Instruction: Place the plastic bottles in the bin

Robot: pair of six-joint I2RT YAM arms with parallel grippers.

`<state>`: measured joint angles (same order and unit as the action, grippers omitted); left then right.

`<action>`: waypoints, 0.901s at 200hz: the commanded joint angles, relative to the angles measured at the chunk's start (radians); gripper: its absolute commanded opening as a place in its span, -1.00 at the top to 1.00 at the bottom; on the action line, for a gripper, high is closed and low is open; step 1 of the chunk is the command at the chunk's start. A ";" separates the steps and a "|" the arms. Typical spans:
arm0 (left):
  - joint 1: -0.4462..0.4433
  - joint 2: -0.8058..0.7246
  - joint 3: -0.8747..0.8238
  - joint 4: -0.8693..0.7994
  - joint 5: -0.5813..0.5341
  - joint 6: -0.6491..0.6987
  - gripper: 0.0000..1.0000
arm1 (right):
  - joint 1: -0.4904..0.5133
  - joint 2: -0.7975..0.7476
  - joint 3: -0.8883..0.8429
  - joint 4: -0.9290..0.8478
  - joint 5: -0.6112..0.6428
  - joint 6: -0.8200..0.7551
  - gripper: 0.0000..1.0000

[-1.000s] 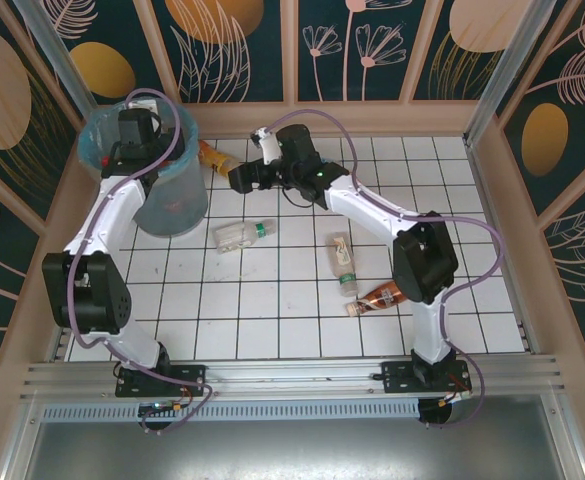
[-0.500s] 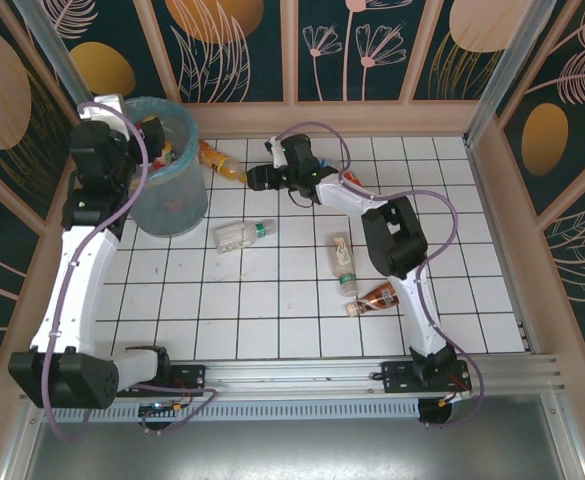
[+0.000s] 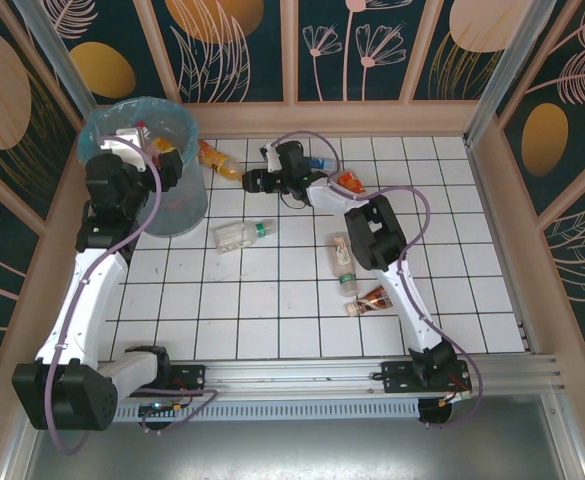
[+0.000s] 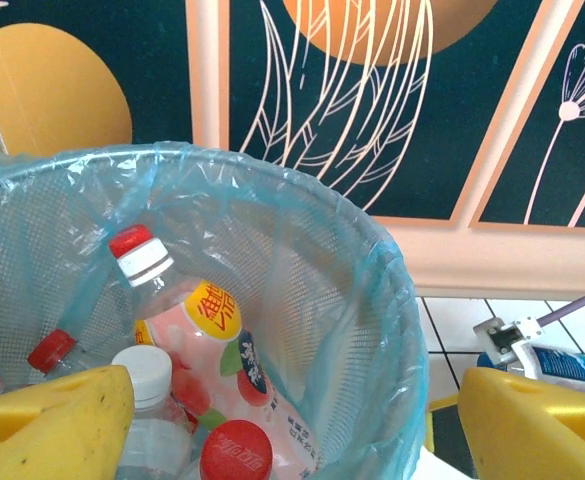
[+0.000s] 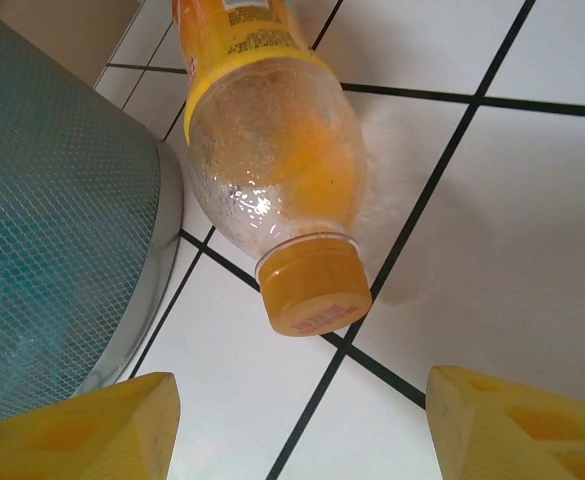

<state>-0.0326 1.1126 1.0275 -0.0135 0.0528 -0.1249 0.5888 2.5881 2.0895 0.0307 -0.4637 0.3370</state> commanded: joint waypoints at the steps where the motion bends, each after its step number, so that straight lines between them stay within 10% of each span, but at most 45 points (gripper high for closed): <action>1: -0.003 -0.026 -0.021 0.086 0.020 -0.015 -0.68 | 0.006 0.043 0.051 0.071 -0.062 0.056 -0.34; 180: -0.003 -0.011 -0.076 0.123 0.041 -0.030 -0.69 | -0.015 0.198 0.130 0.270 -0.179 0.261 -0.28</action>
<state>-0.0326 1.1057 0.9539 0.0746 0.0822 -0.1436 0.5812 2.7544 2.2272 0.2638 -0.6243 0.5797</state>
